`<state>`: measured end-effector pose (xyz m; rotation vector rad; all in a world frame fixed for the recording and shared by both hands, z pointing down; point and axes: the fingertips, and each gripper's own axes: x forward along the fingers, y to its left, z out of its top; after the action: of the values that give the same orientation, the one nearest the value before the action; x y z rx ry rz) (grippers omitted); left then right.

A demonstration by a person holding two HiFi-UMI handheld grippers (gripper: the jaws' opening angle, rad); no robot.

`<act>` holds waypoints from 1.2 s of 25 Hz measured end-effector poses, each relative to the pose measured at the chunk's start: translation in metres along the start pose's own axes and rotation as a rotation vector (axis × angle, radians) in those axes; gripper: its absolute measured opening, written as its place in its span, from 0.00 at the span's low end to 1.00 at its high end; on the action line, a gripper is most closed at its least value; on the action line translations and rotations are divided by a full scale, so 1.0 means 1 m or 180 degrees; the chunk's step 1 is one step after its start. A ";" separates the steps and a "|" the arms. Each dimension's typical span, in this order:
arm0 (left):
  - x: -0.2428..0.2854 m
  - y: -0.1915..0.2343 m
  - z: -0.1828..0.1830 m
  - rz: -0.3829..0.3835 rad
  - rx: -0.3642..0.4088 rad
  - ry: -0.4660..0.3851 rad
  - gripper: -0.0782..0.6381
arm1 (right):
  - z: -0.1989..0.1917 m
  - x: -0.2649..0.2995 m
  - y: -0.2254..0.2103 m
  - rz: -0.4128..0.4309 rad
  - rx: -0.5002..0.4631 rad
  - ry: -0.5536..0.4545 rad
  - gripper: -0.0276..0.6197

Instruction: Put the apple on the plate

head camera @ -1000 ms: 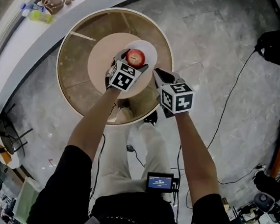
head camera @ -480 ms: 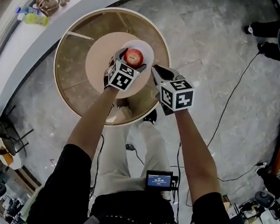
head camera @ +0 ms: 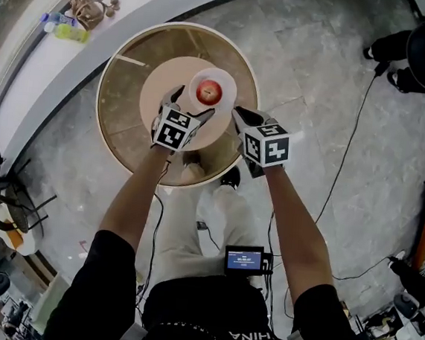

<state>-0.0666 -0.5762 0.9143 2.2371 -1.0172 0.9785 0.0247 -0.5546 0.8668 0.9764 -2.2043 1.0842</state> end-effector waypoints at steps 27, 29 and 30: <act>-0.316 -0.192 0.017 -0.0021 -0.0278 -0.0086 0.13 | 0.010 -0.256 0.176 0.0205 -0.0983 0.0103 0.11; -0.324 -0.201 0.012 -0.0108 -0.0273 -0.0071 0.13 | -0.001 -0.266 0.189 0.0276 -0.1034 0.0204 0.11; -0.327 -0.205 0.015 -0.0151 -0.0254 -0.0081 0.13 | -0.004 -0.271 0.191 0.0275 -0.1044 0.0250 0.11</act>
<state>-0.0512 -0.3205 0.6247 2.2031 -0.9921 0.8761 0.0460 -0.3658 0.5945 0.6903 -2.2825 0.7484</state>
